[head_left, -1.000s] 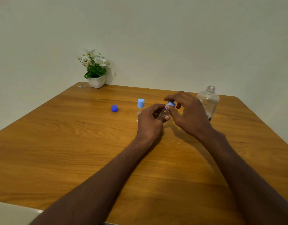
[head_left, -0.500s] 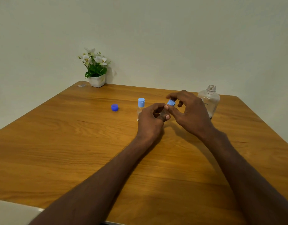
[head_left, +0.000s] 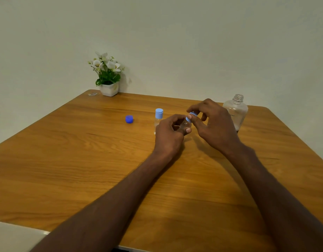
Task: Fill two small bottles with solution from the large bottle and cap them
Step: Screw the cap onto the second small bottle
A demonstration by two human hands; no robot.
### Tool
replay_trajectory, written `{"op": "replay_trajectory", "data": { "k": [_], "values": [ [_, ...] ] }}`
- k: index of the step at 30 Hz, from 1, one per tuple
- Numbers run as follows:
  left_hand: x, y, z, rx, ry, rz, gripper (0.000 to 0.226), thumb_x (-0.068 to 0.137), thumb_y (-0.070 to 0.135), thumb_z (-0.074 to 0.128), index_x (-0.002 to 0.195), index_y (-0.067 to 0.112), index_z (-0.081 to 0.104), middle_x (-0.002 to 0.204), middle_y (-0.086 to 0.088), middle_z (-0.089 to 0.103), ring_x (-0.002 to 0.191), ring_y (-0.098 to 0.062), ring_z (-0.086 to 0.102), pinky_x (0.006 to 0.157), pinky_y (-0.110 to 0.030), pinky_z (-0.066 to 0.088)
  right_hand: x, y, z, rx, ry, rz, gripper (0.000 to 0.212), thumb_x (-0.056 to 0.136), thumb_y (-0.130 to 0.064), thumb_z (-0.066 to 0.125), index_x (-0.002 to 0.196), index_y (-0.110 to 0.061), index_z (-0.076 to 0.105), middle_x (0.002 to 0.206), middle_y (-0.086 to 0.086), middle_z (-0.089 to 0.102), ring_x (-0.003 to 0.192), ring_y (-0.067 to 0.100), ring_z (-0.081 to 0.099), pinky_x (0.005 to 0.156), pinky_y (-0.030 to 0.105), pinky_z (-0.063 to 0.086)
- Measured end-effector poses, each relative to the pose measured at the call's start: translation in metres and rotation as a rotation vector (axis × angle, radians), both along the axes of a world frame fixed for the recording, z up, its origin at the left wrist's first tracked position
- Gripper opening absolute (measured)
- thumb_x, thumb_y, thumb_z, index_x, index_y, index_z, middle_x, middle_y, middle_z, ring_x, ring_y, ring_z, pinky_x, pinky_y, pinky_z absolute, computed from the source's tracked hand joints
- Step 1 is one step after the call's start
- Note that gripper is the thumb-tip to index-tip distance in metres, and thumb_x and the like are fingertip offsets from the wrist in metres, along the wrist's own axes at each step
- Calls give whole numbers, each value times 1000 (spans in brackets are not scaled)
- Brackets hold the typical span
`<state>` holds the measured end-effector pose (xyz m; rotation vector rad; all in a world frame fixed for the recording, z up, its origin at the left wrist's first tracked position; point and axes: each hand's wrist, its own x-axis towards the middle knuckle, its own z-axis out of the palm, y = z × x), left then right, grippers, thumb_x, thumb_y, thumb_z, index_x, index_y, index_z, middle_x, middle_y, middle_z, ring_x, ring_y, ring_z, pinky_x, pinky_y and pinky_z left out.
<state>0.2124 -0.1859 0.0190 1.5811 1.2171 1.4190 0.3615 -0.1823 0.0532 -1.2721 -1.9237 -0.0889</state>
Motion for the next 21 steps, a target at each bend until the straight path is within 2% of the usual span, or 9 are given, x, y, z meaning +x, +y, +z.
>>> {"op": "replay_trajectory", "data": {
  "k": [2,5,7,10,13,17,21],
  "values": [
    [0,0,0,1,-9,4,40,88,5,77,127,14,70,119,1,75,111,-13,68,99,-33,54,0,0,0,10,14,-4,30,98,-32,70,125,-20,71,114,-1,68,84,11,60,69,22,47],
    [0,1,0,-2,-24,9,39,88,5,77,126,13,71,117,2,75,109,-11,68,99,-34,55,1,-2,1,26,63,35,40,96,-27,72,134,-21,64,115,-4,68,84,12,61,73,27,53],
    [0,0,0,-7,-14,9,39,88,6,77,126,14,71,117,2,75,109,-10,68,100,-34,55,0,-2,0,20,45,22,35,96,-25,72,131,-19,66,114,-3,69,83,11,62,76,32,57],
    [0,1,0,3,-2,8,39,88,5,77,126,13,71,118,0,75,110,-14,68,101,-38,55,-2,-1,-1,12,37,-5,30,98,-29,70,126,-18,69,116,-1,68,84,11,61,75,32,57],
    [0,0,0,-12,-12,9,40,89,5,77,127,12,70,118,0,75,111,-13,68,101,-38,55,0,-2,1,29,69,30,40,96,-27,72,135,-19,63,117,-3,68,83,13,62,71,29,55],
    [1,0,0,-17,0,2,41,89,6,76,129,13,70,120,0,74,112,-12,67,102,-37,54,-1,-1,-2,20,61,0,43,96,-27,72,137,-20,62,114,-4,69,81,12,62,74,34,59],
    [0,-1,1,-15,-16,3,41,89,4,76,128,11,70,120,-1,74,113,-15,68,102,-40,55,-2,0,-1,5,91,23,58,94,-28,74,148,-23,51,115,-9,65,80,13,62,69,27,56]
  ]
}}
